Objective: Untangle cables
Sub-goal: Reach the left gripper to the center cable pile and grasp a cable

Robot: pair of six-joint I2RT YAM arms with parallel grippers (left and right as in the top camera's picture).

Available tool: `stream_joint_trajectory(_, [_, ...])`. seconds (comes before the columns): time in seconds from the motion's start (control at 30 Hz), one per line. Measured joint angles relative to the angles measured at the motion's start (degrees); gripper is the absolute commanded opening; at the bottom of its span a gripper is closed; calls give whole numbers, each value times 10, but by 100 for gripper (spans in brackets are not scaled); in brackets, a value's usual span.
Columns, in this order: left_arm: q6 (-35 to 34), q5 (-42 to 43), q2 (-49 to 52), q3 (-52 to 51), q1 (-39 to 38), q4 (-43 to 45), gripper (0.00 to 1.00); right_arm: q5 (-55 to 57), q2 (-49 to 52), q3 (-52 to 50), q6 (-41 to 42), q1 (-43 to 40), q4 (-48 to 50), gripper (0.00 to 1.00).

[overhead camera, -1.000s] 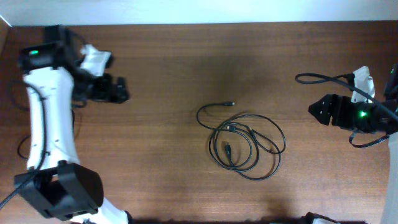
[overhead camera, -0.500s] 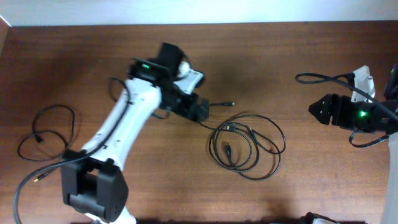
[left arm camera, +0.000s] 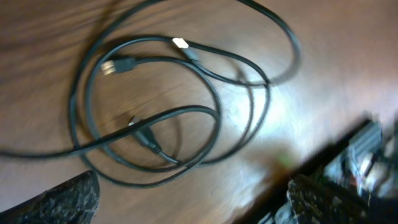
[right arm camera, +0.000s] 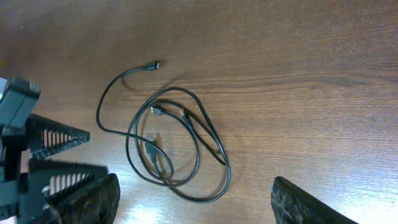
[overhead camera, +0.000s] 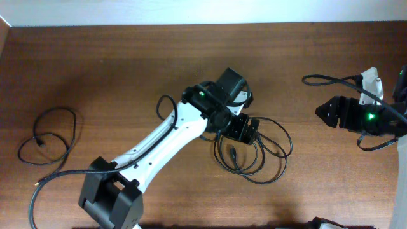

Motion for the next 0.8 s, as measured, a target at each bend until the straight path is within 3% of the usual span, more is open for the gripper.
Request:
stream_joint_trajectory(0.1, [-121, -89, 0, 0, -28, 1, 99, 0, 0, 0, 0, 0, -2, 77])
stream_joint_trajectory(0.27, [-194, -197, 3, 0, -75, 31, 99, 0, 0, 0, 0, 0, -3, 77])
stream_joint_trajectory(0.67, [-286, -228, 132, -2, -95, 42, 99, 0, 0, 0, 0, 0, -11, 76])
stream_joint_trajectory(0.7, [-287, -228, 134, -2, -95, 42, 95, 0, 0, 0, 0, 0, -11, 77])
stream_joint_trajectory(0.73, [-288, -229, 136, -2, -95, 42, 71, 0, 0, 0, 0, 0, -11, 76])
stream_joint_trajectory(0.8, [-294, -228, 137, -2, -95, 42, 36, 0, 0, 0, 0, 0, -11, 76])
